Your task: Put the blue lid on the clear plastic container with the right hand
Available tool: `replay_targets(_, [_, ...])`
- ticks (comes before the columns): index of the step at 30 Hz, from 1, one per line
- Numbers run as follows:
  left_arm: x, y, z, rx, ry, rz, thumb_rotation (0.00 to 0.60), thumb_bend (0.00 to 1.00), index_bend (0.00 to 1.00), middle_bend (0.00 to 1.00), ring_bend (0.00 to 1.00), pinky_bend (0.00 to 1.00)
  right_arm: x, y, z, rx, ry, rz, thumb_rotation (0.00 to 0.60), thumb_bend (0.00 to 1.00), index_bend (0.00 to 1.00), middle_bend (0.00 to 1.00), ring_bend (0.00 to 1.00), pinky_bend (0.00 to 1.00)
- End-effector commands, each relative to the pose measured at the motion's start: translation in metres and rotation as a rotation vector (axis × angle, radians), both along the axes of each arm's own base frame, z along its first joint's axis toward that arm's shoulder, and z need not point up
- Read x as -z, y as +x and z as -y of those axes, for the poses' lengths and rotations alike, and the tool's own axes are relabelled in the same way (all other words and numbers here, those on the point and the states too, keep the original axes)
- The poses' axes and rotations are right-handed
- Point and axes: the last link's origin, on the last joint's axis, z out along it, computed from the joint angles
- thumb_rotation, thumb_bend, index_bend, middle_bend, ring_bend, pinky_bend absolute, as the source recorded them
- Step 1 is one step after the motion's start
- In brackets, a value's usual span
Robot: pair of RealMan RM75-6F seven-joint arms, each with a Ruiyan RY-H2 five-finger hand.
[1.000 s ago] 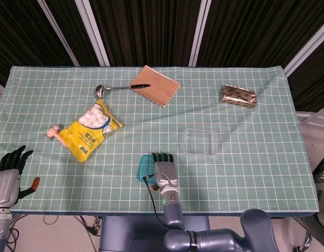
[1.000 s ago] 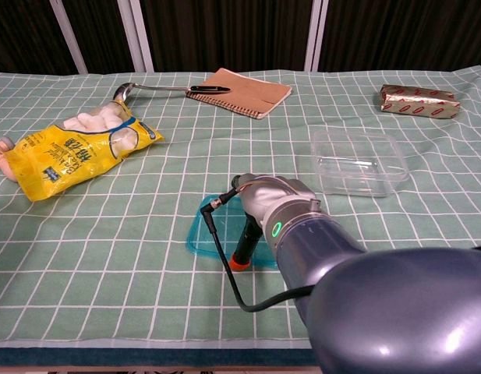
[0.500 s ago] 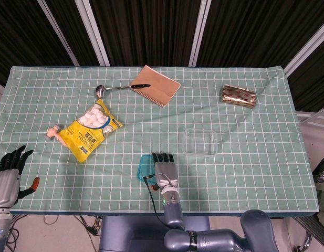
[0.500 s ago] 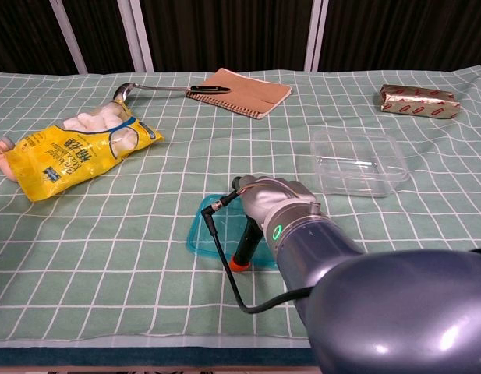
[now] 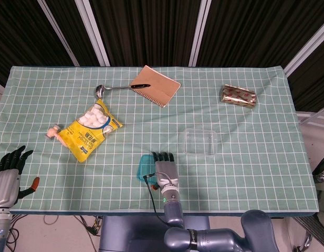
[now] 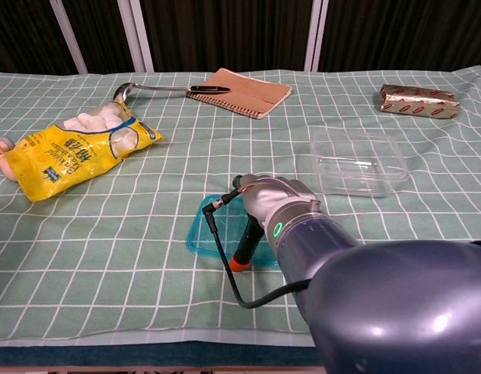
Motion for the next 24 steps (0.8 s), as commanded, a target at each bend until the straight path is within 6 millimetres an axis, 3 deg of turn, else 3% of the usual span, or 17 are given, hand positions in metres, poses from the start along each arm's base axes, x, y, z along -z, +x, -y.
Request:
replay_targets(1, [-0.0001, -0.0001, 0.0, 0.0, 0.0, 0.0, 0.6, 0.36, 0.13, 0.0, 0.0, 0.0, -0.001, 0.0, 0.0006, 0.002, 0.002, 0.008, 0.6, 0.22, 0.0, 0.39, 0.0, 0.0])
replay_targets(6, [-0.0003, -0.0003, -0.0001, -0.002, 0.0, 0.001, 0.6, 0.36, 0.14, 0.0, 0.0, 0.0, -0.0037, 0.001, 0.0019, -0.003, -0.02, 0.035, 0.6, 0.34, 0.0, 0.44, 0.03, 0.0])
replay_targets(24, [-0.0001, -0.0009, 0.0, -0.007, -0.002, 0.001, 0.6, 0.36, 0.14, 0.0, 0.0, 0.0, -0.011, -0.0035, -0.0008, -0.014, -0.01, 0.048, 0.6, 0.35, 0.0, 0.49, 0.09, 0.0])
